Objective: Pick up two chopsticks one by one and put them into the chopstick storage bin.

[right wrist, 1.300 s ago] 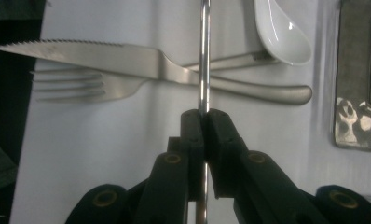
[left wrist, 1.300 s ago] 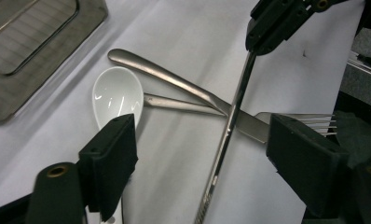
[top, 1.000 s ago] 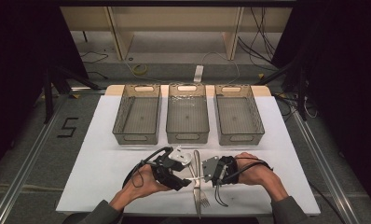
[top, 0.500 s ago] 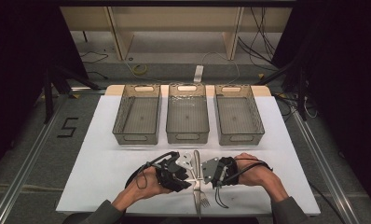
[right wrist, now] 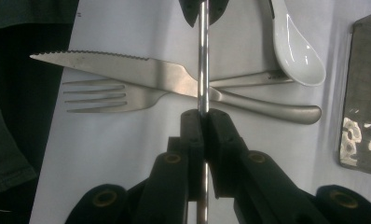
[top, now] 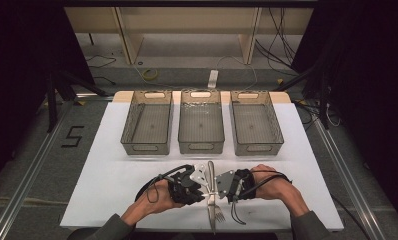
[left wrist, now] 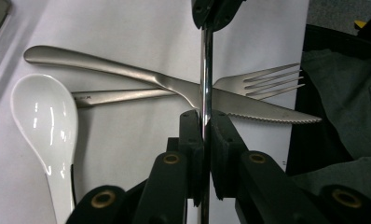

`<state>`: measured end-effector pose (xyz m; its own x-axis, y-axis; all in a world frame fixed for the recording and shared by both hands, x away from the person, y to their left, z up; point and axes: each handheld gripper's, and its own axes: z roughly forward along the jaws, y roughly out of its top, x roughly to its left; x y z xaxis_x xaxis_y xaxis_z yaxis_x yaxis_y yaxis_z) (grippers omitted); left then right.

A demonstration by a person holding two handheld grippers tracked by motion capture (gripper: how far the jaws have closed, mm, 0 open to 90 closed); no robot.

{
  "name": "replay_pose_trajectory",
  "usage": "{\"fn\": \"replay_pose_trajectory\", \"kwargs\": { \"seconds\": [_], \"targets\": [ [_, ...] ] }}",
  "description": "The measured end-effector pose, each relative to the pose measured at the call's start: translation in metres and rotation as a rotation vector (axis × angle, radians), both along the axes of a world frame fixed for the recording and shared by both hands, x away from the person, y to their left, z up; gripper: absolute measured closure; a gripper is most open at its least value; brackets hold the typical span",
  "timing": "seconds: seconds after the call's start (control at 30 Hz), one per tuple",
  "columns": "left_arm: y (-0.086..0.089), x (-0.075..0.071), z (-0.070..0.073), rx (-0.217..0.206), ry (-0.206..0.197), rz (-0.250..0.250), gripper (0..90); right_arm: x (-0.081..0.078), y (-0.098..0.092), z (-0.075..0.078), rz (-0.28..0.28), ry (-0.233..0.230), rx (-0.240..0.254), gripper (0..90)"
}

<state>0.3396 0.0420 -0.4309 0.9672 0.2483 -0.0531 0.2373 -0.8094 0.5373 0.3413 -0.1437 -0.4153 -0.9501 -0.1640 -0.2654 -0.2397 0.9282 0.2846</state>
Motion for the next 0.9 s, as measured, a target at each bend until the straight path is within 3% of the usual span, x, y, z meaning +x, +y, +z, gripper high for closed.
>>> {"fn": "replay_pose_trajectory", "kwargs": {
  "seconds": [0.2,0.3,0.33,0.37,0.47,0.6,0.67,0.7,0.73,0.8,0.9],
  "targets": [
    [0.005,0.001,0.004,-0.019,0.018,-0.004,85.7,0.001,-0.003,0.003,-0.025,0.011,0.057,80.1],
    [0.012,0.003,0.006,-0.038,0.014,0.01,85.8,0.002,-0.01,0.008,-0.064,0.023,0.119,72.7],
    [0.019,0.007,0.008,-0.043,0.011,0.041,85.8,0.002,-0.013,0.01,-0.088,0.026,0.15,68.4],
    [0.019,0.007,0.008,-0.043,0.011,0.041,85.8,0.005,-0.016,0.011,-0.096,0.027,0.19,65.7],
    [0.032,0.014,0.009,-0.076,-0.001,0.123,85.8,0.005,-0.024,0.013,-0.176,0.032,0.265,58.9],
    [0.041,0.019,0.012,-0.098,-0.01,0.161,85.8,0.008,-0.039,0.01,-0.287,0.015,0.374,50.7],
    [0.048,0.024,0.013,-0.113,-0.018,0.209,85.8,0.007,-0.046,0.008,-0.349,0.001,0.442,48.2],
    [0.048,0.024,0.013,-0.113,-0.018,0.209,85.8,0.007,-0.046,0.008,-0.349,0.001,0.442,48.2],
    [0.051,0.025,0.013,-0.122,-0.021,0.223,85.8,0.006,-0.053,0.007,-0.403,-0.007,0.497,44.8],
    [0.057,0.028,0.015,-0.143,-0.022,0.244,85.8,0.006,-0.056,0.007,-0.428,-0.014,0.517,44.0],
    [0.066,0.032,0.017,-0.165,-0.033,0.286,85.8,0.003,-0.066,0.004,-0.526,-0.012,0.592,40.2]
  ]
}}
